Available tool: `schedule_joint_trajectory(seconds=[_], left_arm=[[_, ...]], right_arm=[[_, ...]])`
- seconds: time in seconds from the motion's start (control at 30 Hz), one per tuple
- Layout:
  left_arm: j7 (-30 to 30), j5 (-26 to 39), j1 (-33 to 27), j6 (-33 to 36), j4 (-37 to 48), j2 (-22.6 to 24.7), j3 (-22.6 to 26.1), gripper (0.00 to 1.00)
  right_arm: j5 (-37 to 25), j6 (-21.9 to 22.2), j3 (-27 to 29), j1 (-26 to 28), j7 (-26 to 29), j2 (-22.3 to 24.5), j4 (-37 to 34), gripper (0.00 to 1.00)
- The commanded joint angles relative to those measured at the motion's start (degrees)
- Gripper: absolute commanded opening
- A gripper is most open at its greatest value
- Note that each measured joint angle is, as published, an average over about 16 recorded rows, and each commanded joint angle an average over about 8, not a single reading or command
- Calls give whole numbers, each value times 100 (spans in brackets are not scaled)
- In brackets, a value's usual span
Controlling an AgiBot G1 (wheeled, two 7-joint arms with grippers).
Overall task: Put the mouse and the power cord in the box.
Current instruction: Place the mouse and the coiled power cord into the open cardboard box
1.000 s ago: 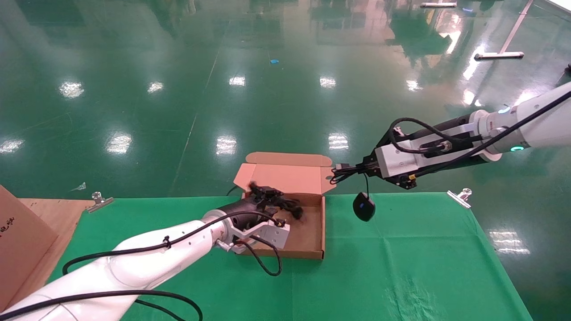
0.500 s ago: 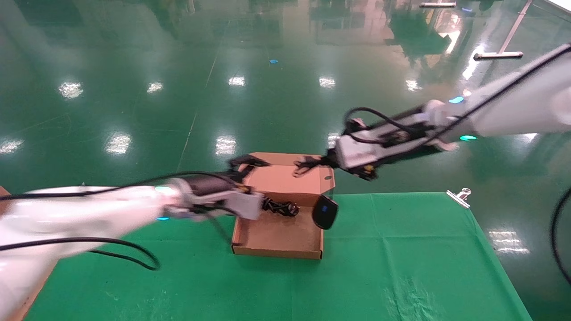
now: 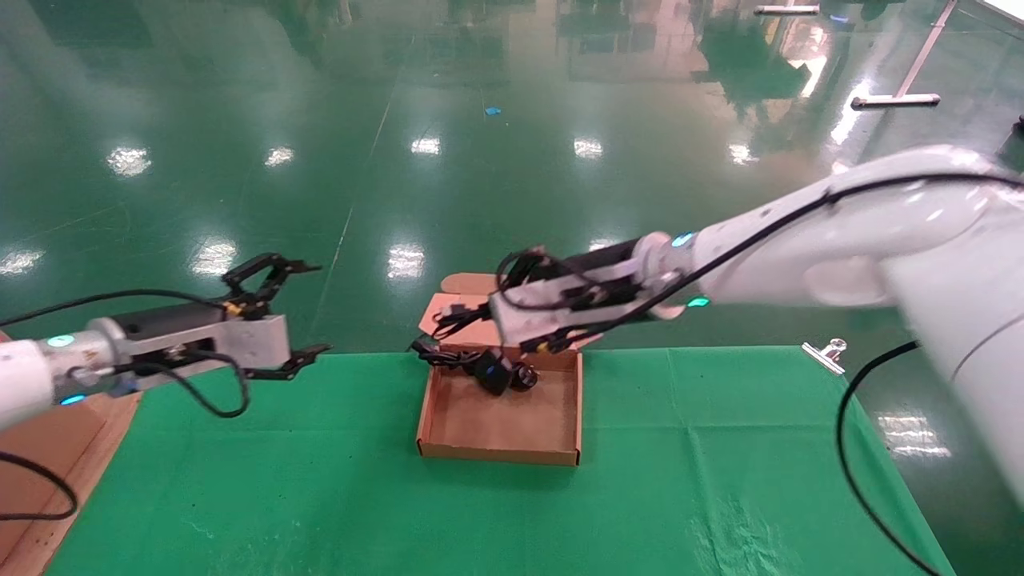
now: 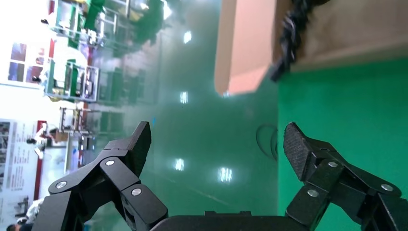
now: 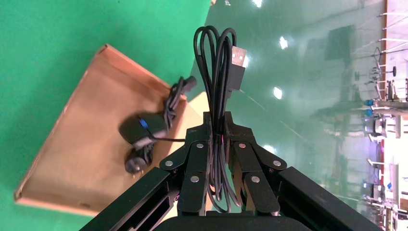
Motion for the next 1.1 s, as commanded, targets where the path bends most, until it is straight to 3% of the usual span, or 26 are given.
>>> schedule_joint_trajectory(seconds=[0.03,0.17,0.23,0.43,0.5,1.1], left_arm=[[51,-14,12,46,66,-129,-21,100],[248,5,47,8,232,-145,-33,100],[318,2,51,9,305,-131,-43,100],[409,-46,46,70,444,-141,-80,100],[418,-56,45,81,464,-152,-87,100],[371,-41,51,67,401,-118,-86,100]], right_arm=[[61,226,-142,-176,165,-9,308,0],[129,595,-533,-362,415,-2,561,0],[148,744,-707,-420,503,3,612,8],[178,1034,-1035,-526,627,7,657,82],[184,1074,-1076,-546,637,6,665,100],[215,945,-936,-544,662,57,679,100]])
